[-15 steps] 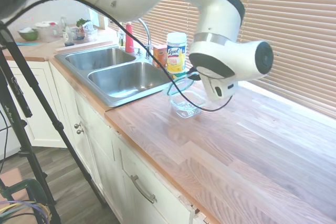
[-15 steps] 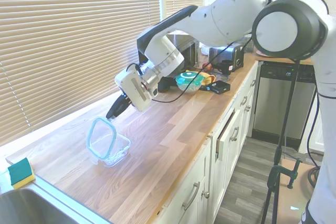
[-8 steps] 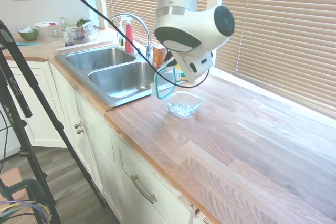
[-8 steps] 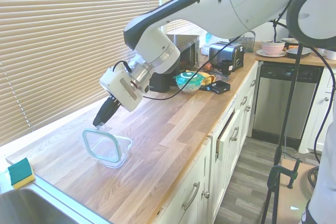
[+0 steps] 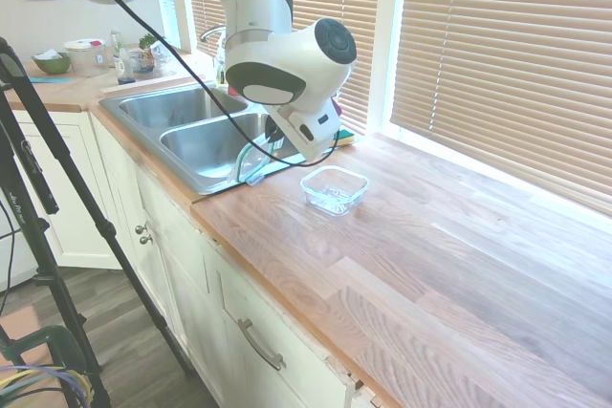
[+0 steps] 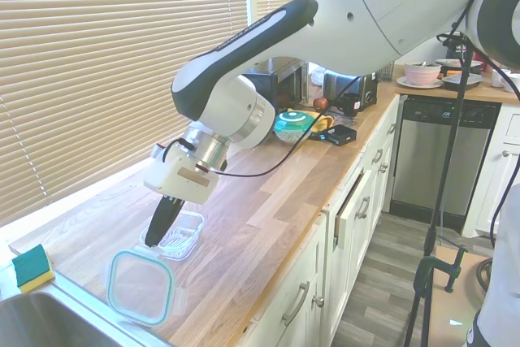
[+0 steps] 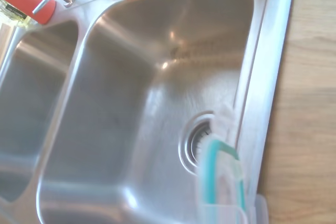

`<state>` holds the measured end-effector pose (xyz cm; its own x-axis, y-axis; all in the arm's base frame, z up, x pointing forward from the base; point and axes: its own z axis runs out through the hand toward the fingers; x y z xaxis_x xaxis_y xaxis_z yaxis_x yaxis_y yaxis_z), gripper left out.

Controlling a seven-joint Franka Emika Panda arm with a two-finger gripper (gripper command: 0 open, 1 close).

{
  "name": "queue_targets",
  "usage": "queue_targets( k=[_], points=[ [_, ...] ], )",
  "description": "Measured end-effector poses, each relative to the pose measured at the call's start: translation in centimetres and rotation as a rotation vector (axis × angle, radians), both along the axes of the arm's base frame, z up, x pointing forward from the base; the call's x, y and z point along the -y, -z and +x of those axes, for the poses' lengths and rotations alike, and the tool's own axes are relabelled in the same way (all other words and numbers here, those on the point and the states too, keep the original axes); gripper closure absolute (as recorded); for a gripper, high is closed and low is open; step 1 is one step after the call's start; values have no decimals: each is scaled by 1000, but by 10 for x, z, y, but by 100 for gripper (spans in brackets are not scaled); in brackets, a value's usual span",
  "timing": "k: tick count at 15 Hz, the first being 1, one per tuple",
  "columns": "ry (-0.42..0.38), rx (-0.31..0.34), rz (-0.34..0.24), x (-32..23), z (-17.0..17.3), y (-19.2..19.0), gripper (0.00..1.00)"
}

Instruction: Uncover the lid of the food container

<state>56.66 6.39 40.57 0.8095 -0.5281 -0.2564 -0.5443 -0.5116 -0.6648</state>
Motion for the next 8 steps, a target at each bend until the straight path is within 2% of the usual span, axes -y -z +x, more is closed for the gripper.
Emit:
queue_targets(
  k=[4, 8],
  points=[
    [34, 44, 8, 6, -2, -45, 100],
    [28, 44, -3, 9, -3, -51, 100]
  ],
)
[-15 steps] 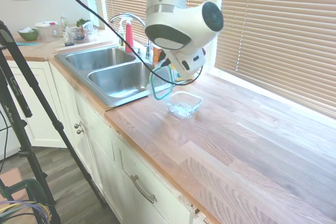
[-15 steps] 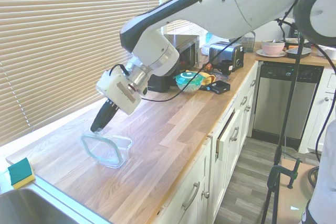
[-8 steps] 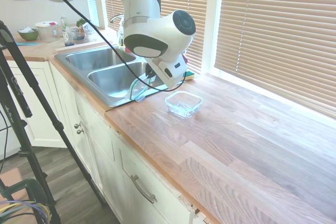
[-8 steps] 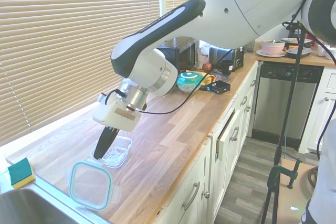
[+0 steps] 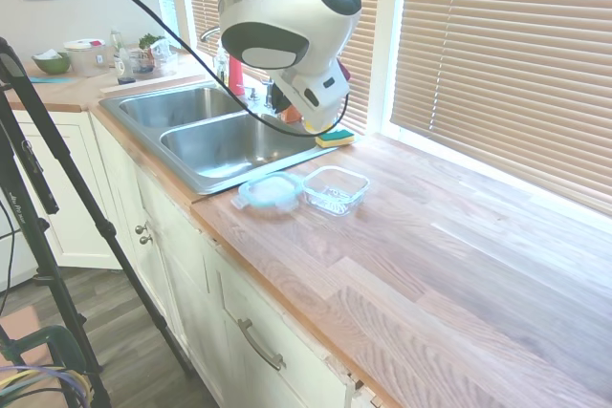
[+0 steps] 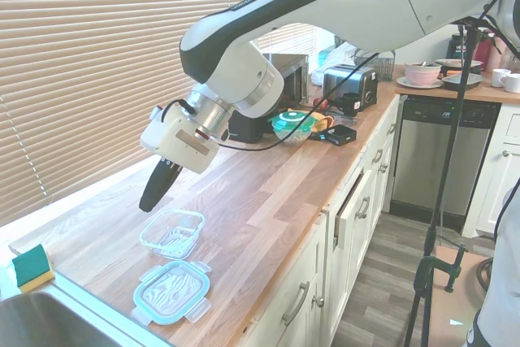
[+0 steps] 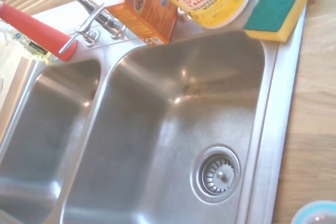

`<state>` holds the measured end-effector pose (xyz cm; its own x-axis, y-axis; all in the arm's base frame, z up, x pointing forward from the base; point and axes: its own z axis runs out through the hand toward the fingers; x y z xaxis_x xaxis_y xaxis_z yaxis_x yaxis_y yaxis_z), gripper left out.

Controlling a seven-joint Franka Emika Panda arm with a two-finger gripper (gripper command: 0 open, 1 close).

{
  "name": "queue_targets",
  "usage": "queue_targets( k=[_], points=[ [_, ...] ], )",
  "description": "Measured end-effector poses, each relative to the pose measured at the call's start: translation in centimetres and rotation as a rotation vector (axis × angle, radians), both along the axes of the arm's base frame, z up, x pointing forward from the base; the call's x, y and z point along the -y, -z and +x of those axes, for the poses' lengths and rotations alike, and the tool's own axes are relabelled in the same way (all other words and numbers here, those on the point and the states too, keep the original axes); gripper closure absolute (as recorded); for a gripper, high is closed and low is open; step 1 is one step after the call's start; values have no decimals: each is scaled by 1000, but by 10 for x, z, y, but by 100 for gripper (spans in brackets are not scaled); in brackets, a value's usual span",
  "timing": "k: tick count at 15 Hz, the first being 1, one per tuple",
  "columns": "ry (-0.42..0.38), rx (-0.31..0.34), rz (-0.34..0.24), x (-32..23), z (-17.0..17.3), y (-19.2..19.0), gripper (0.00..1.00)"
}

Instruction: Uncover the lid of the food container

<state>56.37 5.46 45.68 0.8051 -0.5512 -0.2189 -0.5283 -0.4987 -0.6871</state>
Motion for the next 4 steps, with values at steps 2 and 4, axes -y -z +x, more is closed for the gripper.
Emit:
queue_targets(
  k=[2, 4],
  points=[
    [-15, -2, -24, -6, -3, 5, 100],
    [-18, 11, -60, -13, -7, 6, 0]
  ],
)
